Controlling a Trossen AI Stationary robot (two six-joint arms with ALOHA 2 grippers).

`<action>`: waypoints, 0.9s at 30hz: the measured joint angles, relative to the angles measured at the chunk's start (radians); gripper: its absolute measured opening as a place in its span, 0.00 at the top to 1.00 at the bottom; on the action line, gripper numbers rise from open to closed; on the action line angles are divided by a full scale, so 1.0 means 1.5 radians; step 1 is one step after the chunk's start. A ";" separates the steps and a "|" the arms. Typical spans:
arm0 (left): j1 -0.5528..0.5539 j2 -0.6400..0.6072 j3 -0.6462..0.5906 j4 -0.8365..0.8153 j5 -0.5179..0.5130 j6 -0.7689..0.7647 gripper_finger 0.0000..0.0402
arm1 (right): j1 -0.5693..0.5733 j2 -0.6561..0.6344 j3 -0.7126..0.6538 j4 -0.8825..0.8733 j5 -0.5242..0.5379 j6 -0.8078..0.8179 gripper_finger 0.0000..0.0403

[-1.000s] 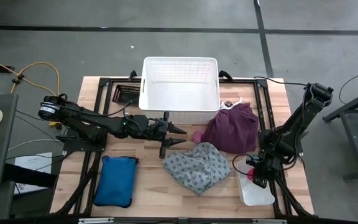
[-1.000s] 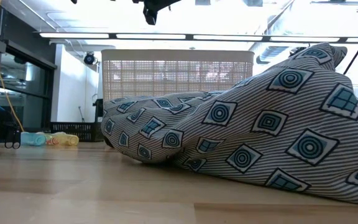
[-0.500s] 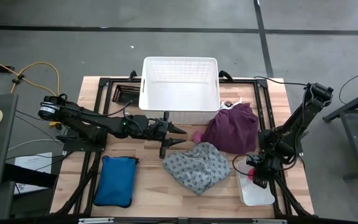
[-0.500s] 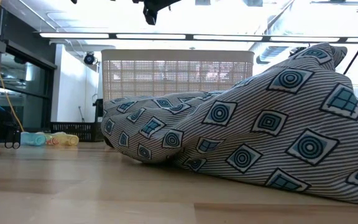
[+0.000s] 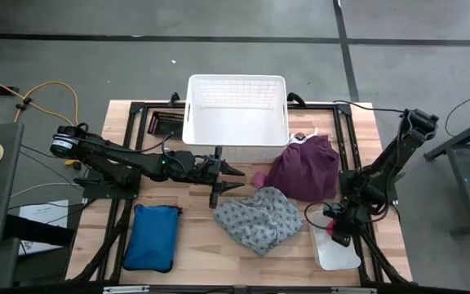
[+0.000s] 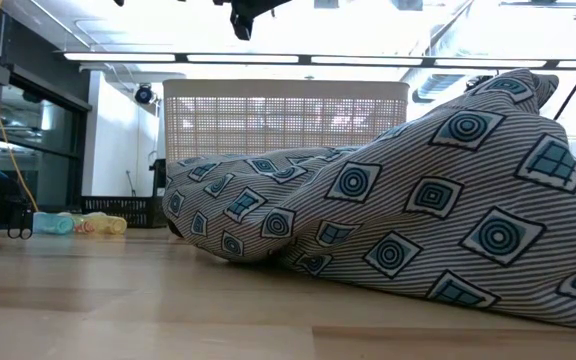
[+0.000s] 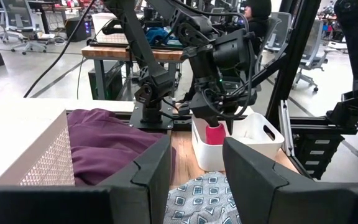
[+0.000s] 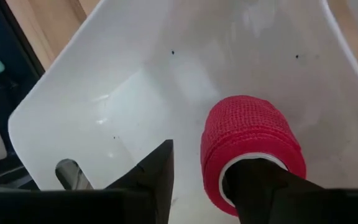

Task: Pick & place medical supplies in basket/bin
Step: Put the red bandage into the small white bin

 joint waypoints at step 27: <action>0.000 0.000 0.000 0.000 0.000 0.000 0.66 | -0.041 0.015 0.109 -0.159 0.046 -0.070 0.69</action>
